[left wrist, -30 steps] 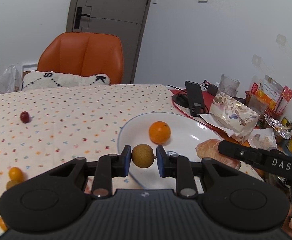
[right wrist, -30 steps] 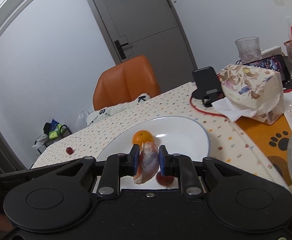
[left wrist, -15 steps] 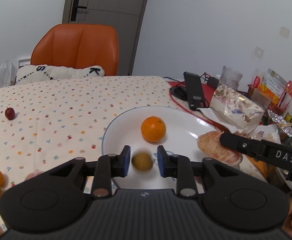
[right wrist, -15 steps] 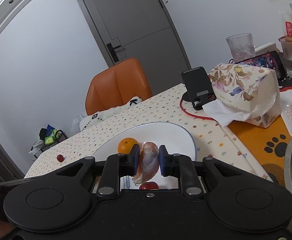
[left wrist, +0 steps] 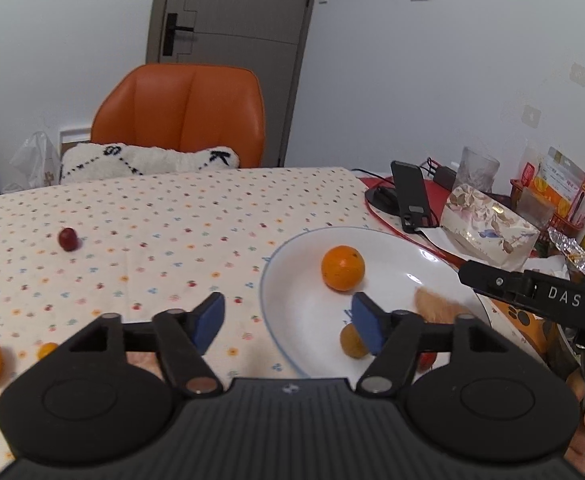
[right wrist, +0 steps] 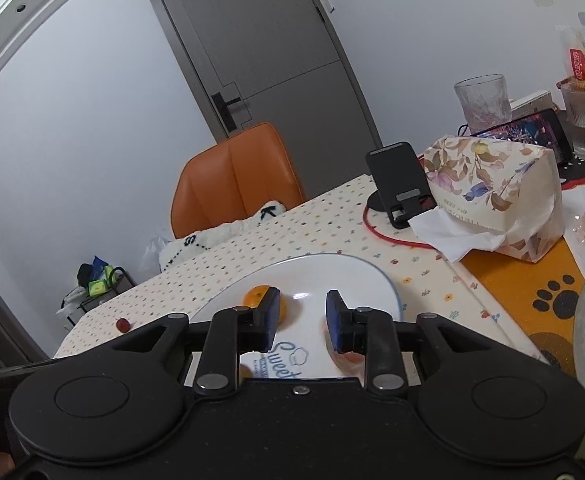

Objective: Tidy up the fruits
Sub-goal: 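Carry the kiwi and pomelo segment over the plate and open both tools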

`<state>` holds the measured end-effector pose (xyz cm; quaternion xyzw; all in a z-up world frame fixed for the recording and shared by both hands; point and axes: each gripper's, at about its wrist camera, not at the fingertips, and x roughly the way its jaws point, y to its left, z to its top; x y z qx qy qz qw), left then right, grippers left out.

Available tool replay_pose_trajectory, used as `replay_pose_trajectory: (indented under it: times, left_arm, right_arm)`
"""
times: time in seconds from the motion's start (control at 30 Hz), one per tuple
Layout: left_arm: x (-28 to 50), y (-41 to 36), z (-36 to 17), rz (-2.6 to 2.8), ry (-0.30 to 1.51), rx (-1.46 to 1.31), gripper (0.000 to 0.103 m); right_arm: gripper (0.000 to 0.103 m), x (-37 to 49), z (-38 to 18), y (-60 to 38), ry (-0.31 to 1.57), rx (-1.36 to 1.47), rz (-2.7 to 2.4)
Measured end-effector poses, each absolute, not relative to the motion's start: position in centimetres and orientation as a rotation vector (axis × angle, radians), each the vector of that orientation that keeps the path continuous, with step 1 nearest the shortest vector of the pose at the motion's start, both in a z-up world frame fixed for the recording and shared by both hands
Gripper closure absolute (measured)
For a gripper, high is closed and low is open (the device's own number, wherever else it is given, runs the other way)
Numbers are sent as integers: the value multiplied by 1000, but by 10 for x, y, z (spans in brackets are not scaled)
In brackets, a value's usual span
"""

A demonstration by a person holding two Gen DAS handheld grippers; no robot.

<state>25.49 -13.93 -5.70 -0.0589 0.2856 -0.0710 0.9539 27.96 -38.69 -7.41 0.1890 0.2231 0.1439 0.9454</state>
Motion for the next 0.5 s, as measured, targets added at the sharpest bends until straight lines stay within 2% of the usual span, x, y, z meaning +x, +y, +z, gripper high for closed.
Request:
replay_pose_trajectory:
  times: [0.17,0.43,0.5]
  left_arm:
    - [243,-122,-53,-119,581,-139,25]
    - [224,-100,-45,-66,575,-138,23]
    - [218,-96,-42,-57,563,-132,21]
  right_arm:
    - [70,269,-74,-382,465,396,312]
    - [65,250,-68,-370,464,403,333]
    - [55,246,-66,-366,463,396,341]
